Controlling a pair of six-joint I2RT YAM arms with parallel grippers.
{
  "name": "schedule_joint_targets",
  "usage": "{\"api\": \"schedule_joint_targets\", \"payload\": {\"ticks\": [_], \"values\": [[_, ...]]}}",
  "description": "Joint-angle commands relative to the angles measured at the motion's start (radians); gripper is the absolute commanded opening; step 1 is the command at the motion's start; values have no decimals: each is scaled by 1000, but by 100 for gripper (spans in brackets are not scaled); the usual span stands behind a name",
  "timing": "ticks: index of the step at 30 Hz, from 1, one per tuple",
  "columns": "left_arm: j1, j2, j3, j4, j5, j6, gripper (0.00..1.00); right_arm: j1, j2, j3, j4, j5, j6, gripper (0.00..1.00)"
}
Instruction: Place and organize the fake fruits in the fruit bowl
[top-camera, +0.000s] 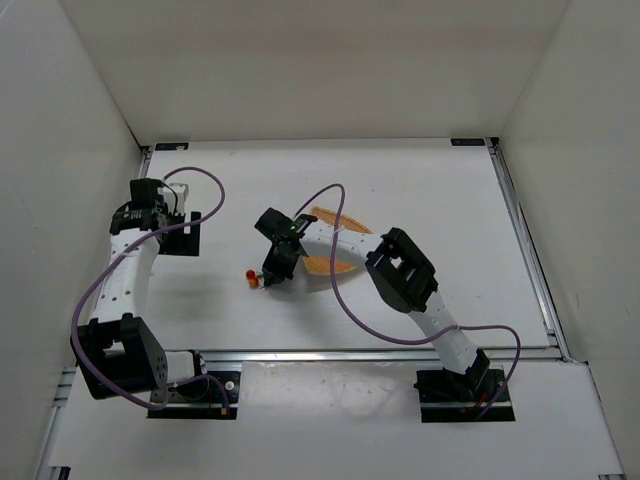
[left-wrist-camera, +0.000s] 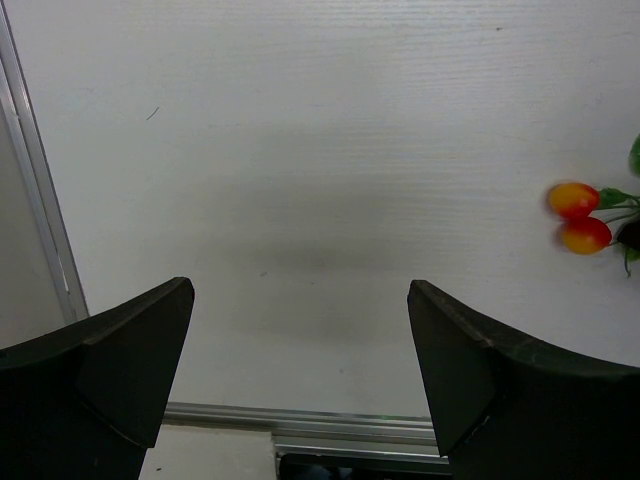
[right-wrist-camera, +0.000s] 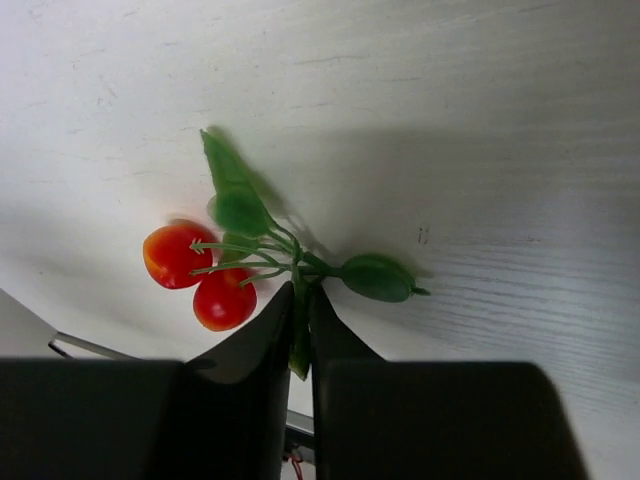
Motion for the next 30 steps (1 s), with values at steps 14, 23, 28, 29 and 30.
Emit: {"api": "schedule_joint_targets", "payload": {"ticks": [14,23,28,29,30], "values": [[6,-5,-12,11,16,4,100,53,-61,155,46,104,-296,0],[6,-14,-12,11,16,-6,100,34,-353,-39,77,355,-388,0],[6,-14,-12,11,16,-6,100,-89,-498,-291,86,356,-327,0],[6,-24,-12,11,16,-6,100,-109,-540,-337,86,341,-315,0],[6,-24,-12,11,16,-6,100,-129,-558,-377,86,331,-302,0]]}}
